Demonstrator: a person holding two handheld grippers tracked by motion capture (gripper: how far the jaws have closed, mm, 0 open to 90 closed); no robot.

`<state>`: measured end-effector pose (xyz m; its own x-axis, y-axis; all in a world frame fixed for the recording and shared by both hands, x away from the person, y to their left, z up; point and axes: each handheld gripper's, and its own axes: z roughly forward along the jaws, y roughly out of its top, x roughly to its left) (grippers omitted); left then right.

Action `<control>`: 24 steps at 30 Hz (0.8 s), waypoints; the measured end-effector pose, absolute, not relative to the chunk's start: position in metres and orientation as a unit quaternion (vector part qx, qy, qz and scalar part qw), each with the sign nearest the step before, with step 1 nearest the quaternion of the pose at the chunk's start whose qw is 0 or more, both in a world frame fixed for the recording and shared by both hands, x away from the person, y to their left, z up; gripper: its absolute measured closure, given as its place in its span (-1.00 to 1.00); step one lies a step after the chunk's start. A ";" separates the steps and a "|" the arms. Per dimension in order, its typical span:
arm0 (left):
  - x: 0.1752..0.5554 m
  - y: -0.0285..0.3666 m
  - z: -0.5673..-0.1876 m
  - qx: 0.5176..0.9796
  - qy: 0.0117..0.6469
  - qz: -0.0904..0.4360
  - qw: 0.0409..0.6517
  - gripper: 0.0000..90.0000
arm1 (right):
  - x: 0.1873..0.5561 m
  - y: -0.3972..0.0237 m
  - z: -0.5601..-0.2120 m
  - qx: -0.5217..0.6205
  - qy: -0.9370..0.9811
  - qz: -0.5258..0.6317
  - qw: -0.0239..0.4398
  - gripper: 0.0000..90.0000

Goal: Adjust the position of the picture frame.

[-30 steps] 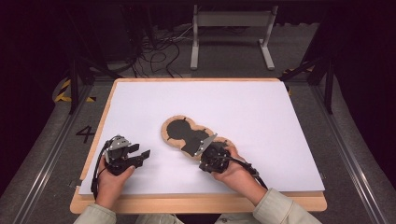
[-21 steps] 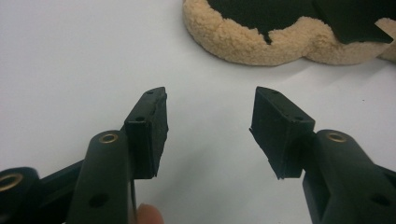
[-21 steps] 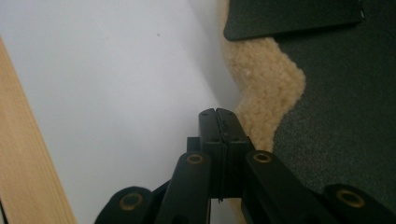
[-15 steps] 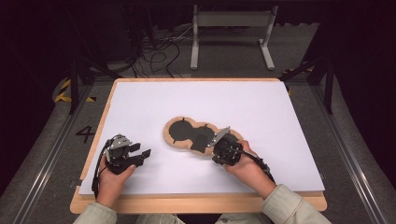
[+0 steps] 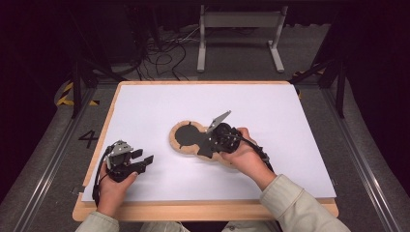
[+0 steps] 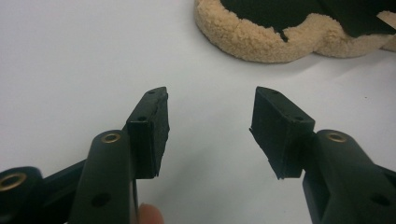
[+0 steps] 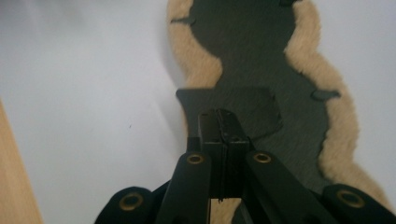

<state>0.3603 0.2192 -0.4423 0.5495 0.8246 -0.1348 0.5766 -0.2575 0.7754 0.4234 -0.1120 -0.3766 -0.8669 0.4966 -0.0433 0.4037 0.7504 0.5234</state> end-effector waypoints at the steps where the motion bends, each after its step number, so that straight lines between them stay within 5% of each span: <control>1: 0.360 0.219 -0.442 0.778 0.450 0.150 0.412 0.04 | 0.426 -0.110 -0.375 0.242 0.931 0.258 0.092 1.00; 24: 0.339 0.236 -0.445 0.779 0.443 0.159 0.414 -0.02 | 0.509 -0.083 -0.375 0.289 0.912 0.269 0.109 1.00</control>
<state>0.3386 0.2363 -0.4451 0.5568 0.8221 -0.1188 0.5591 -0.2651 0.7856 0.5090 -0.0831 -0.3749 -0.8087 0.5865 -0.0440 0.4690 0.6882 0.5536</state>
